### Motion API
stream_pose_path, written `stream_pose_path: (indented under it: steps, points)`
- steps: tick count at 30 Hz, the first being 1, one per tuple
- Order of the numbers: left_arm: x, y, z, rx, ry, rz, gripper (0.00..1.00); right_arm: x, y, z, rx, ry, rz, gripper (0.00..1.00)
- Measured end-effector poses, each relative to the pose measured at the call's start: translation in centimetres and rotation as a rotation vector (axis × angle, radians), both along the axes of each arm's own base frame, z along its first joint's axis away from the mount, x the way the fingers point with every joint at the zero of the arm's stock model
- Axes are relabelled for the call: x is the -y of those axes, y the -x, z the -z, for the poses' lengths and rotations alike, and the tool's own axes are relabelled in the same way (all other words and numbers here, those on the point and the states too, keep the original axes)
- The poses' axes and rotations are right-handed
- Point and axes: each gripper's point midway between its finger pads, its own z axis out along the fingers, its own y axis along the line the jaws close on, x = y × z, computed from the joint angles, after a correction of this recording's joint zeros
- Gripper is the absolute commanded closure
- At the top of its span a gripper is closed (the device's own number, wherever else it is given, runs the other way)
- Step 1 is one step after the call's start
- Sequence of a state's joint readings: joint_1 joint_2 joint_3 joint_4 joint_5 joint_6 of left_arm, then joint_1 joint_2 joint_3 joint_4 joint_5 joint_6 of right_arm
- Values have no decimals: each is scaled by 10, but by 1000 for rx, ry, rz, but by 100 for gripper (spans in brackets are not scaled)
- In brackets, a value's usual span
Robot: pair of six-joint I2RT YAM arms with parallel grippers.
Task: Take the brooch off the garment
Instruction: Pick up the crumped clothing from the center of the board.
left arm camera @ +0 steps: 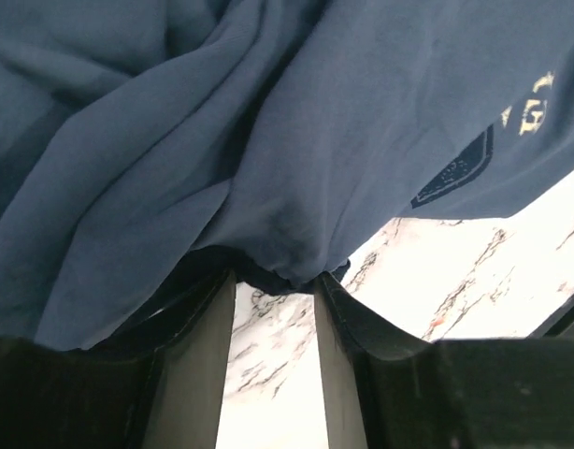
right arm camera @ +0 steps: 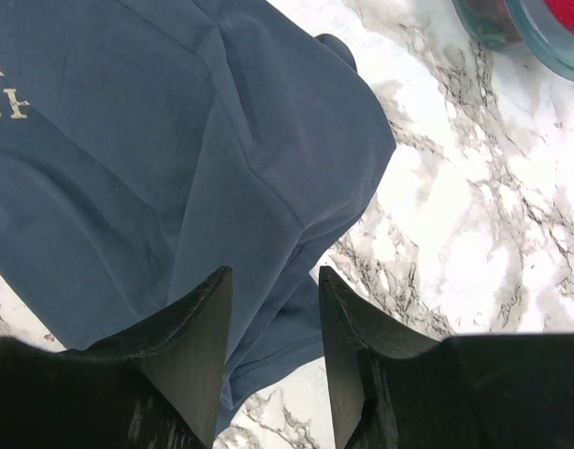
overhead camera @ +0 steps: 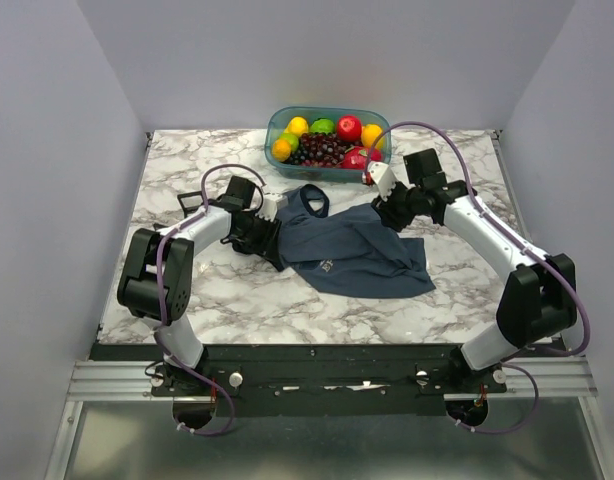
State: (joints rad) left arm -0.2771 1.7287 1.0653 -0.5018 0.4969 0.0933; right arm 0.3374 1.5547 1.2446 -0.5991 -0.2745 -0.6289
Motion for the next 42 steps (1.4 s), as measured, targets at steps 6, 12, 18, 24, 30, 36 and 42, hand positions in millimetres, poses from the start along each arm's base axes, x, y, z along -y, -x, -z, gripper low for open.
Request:
stream_pose_path:
  steps: [6,12,18,24,30,36,42]
  points:
    - [5,-1,-4,12,11,29,87,0,-4,2,-3,4,3,50]
    - [-2,7,-11,26,-8,79,100,1,-20,12,-16,28,22,50]
    - [-26,-1,-52,170,-59,137,100,12,-45,31,-42,74,47,46]
    - [-73,-26,-94,388,-177,145,100,30,-52,53,-108,131,20,39]
    - [-81,-22,-91,385,-228,204,100,36,-29,72,-191,173,-63,41]
    - [-81,-22,-91,371,-231,214,100,36,1,88,-277,166,-118,44]
    - [-81,-23,-89,357,-231,215,100,24,29,76,-365,80,-146,45]
